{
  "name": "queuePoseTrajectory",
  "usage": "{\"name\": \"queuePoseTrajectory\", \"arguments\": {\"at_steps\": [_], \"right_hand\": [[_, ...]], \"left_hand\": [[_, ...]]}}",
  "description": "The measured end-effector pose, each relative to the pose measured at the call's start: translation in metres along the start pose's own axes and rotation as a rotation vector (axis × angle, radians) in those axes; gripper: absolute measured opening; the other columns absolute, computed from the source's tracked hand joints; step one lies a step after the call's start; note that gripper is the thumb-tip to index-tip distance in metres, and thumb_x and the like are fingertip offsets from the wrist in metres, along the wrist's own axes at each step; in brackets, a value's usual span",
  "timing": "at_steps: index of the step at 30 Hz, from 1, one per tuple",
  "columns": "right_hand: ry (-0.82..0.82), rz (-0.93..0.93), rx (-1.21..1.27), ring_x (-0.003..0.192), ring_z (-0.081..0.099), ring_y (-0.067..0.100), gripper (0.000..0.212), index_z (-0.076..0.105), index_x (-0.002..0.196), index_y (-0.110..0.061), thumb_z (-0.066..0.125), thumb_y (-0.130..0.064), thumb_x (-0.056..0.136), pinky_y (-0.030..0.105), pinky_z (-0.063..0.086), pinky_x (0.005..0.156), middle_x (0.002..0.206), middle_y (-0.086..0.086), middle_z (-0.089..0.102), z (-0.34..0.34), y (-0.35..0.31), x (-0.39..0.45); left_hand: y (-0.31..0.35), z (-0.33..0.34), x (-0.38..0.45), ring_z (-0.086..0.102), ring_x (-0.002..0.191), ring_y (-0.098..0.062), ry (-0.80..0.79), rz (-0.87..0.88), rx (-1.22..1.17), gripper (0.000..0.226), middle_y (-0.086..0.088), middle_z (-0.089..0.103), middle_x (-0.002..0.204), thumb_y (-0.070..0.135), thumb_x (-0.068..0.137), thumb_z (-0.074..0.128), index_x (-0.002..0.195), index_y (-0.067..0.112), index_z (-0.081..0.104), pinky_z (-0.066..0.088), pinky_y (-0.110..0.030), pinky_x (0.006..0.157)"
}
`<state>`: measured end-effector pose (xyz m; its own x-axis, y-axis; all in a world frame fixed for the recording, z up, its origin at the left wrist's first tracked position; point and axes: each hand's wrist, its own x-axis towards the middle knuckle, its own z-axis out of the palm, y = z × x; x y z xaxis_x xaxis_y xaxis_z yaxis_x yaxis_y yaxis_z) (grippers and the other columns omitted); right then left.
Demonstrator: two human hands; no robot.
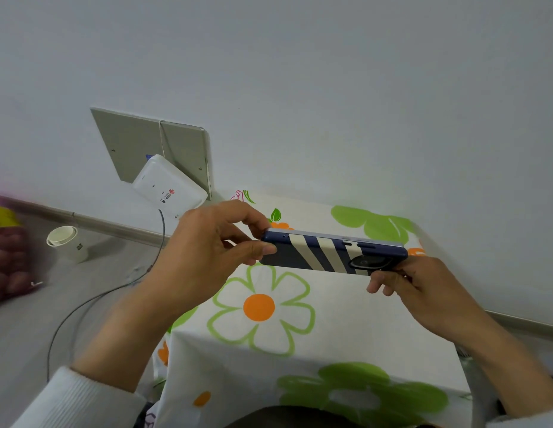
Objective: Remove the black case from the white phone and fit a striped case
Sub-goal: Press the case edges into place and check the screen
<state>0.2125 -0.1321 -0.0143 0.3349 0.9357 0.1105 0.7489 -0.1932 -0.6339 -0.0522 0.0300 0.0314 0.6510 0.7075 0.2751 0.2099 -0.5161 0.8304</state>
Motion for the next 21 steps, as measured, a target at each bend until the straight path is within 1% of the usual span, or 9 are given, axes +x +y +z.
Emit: {"name": "queuePoseTrajectory", "arguments": {"at_steps": [5,9,12,13,15,16,18,19,21], "right_hand": [[-0.001,-0.004,0.005,0.075,0.064,0.003,0.029,0.073,0.077,-0.028,0.057,-0.013,0.096,0.014,0.046,0.065,0.084,-0.041,0.064,0.0013,0.0009,0.0009],[0.004,-0.012,-0.027,0.074,0.064,0.002,0.033,0.072,0.077,-0.031,0.055,-0.009,0.096,0.023,0.046,0.069,0.081,-0.043,0.062,0.0024,0.0038,0.0017],[0.02,-0.025,-0.025,0.074,0.065,0.001,0.037,0.071,0.078,-0.032,0.054,-0.005,0.096,0.017,0.046,0.067,0.084,-0.044,0.062,0.0027,0.0056,0.0027],[0.027,-0.03,-0.02,0.074,0.066,0.001,0.038,0.071,0.078,-0.033,0.054,-0.004,0.096,0.017,0.047,0.067,0.085,-0.044,0.062,0.0029,0.0063,0.0028],[0.048,-0.026,-0.014,0.075,0.066,0.003,0.038,0.071,0.078,-0.033,0.056,-0.003,0.095,0.024,0.049,0.07,0.087,-0.042,0.063,0.0037,0.0077,0.0023],[0.063,-0.023,-0.012,0.076,0.066,0.002,0.036,0.072,0.078,-0.034,0.058,-0.006,0.095,0.025,0.049,0.071,0.086,-0.038,0.065,0.0041,0.0075,0.0022],[0.103,-0.03,-0.001,0.077,0.064,0.001,0.029,0.071,0.08,-0.038,0.064,-0.014,0.093,0.016,0.045,0.067,0.075,-0.018,0.071,0.0041,0.0045,0.0023],[0.124,-0.042,0.005,0.076,0.063,0.0,0.025,0.069,0.082,-0.039,0.067,-0.017,0.091,0.012,0.042,0.063,0.068,-0.011,0.07,0.0035,0.0024,0.0024],[0.157,-0.069,0.018,0.07,0.062,0.006,0.019,0.068,0.086,-0.038,0.07,-0.019,0.089,0.015,0.044,0.059,0.066,-0.007,0.069,0.0025,-0.0015,0.0024]], "left_hand": [[-0.0005,-0.0002,-0.0005,0.074,0.07,-0.001,-0.008,0.016,0.004,0.015,0.028,0.073,0.085,0.043,0.07,0.07,0.083,0.039,0.065,0.052,-0.007,0.06],[-0.0035,0.0003,-0.0018,0.075,0.067,-0.004,0.001,0.009,0.004,0.011,0.017,0.076,0.077,0.04,0.073,0.072,0.081,0.037,0.065,0.055,-0.01,0.062],[-0.0031,0.0007,-0.0023,0.075,0.067,-0.003,-0.005,0.025,0.022,0.019,0.02,0.076,0.079,0.026,0.079,0.078,0.08,0.039,0.065,0.056,-0.01,0.062],[-0.0026,0.0006,-0.0024,0.075,0.067,-0.003,0.001,0.026,0.018,0.019,0.021,0.075,0.08,0.025,0.078,0.079,0.08,0.039,0.066,0.055,-0.009,0.061],[-0.0013,0.0006,-0.0026,0.075,0.068,-0.001,0.004,0.017,0.003,0.014,0.022,0.075,0.082,0.032,0.074,0.077,0.08,0.038,0.066,0.054,-0.009,0.061],[-0.0009,0.0009,-0.0031,0.075,0.068,-0.001,0.006,0.011,-0.006,0.013,0.022,0.075,0.083,0.033,0.073,0.075,0.081,0.038,0.066,0.055,-0.01,0.062],[-0.0022,0.0019,-0.0035,0.076,0.07,-0.003,0.014,0.009,-0.02,0.016,0.02,0.076,0.086,0.027,0.077,0.077,0.082,0.037,0.066,0.058,-0.014,0.065],[-0.0028,0.0025,-0.0037,0.076,0.071,-0.003,0.019,0.014,-0.022,0.019,0.02,0.075,0.088,0.022,0.079,0.078,0.083,0.036,0.065,0.059,-0.015,0.066],[-0.0032,0.0037,-0.0033,0.076,0.071,-0.004,0.034,0.031,-0.02,0.022,0.02,0.074,0.091,0.014,0.081,0.078,0.084,0.032,0.066,0.06,-0.016,0.066]]}}
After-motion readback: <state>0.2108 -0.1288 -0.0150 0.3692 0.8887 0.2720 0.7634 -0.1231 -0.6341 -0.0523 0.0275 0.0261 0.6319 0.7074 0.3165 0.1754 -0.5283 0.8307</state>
